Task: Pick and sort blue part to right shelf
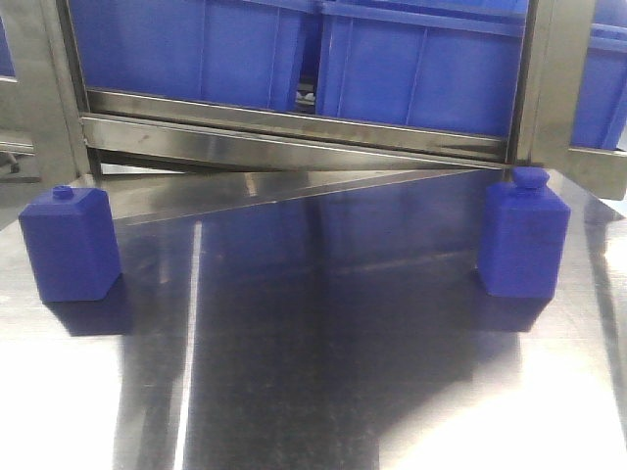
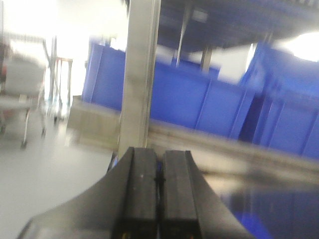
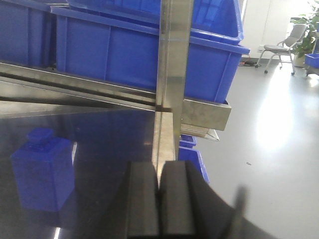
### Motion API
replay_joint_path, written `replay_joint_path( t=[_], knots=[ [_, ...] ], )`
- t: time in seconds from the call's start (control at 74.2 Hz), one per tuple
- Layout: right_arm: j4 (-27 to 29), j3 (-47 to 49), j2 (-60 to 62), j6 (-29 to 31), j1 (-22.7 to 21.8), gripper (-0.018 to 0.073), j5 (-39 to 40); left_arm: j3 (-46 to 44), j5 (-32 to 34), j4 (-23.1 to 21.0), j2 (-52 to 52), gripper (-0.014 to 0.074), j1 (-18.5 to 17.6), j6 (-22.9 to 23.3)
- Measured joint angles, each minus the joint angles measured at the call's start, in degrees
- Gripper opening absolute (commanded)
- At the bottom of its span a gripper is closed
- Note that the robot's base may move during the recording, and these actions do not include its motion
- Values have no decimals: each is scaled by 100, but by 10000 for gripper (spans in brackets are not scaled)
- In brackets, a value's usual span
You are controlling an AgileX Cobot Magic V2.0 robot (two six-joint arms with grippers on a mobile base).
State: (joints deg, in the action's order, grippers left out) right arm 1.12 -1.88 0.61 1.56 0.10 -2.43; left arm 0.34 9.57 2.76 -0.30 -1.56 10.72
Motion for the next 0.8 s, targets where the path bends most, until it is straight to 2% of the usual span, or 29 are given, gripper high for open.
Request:
replay_joint_path(
  t=[0.067,0.148,0.323,0.431,0.539,0.647,0.714,0.795],
  knots=[
    [0,0,0,0,0,66,0,-29,100,0,0,125,0,0],
    [0,0,0,0,0,66,0,-322,-270,0,0,127,0,0],
    [0,0,0,0,0,66,0,-1887,-1941,0,329,150,0,0],
    [0,0,0,0,0,66,0,-2850,-3070,0,869,263,0,0],
    [0,0,0,0,0,66,0,-3444,-3849,-69,1480,405,0,0],
    [0,0,0,0,0,66,0,-3805,-4484,-376,2170,528,0,-192],
    [0,0,0,0,0,66,0,-3978,-4858,-878,2635,591,0,-663],
    [0,0,0,0,0,66,0,-4105,-5153,-1490,3051,615,0,-1109]
  ],
)
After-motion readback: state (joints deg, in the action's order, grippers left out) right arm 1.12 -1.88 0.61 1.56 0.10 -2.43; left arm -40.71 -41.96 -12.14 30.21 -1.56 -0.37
